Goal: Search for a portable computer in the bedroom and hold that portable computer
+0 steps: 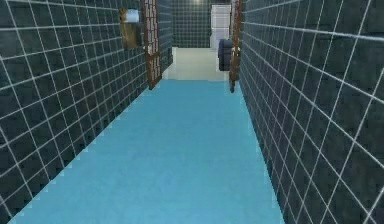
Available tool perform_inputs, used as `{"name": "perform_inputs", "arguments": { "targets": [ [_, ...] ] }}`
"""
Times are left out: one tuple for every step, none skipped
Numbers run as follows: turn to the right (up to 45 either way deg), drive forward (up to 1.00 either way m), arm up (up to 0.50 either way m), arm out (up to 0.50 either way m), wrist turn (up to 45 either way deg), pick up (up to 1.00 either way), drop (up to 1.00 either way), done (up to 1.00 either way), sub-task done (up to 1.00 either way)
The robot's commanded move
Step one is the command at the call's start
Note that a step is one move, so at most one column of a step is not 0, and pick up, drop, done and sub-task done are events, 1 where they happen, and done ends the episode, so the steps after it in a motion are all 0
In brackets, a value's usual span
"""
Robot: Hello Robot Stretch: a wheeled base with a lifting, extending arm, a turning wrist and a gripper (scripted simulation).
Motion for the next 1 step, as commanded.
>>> {"name": "perform_inputs", "arguments": {
  "targets": [
    [0.0, 1.0, 0.0, 0.0, 0.0, 0.0, 0.0, 0.0, 0.0]
  ]
}}
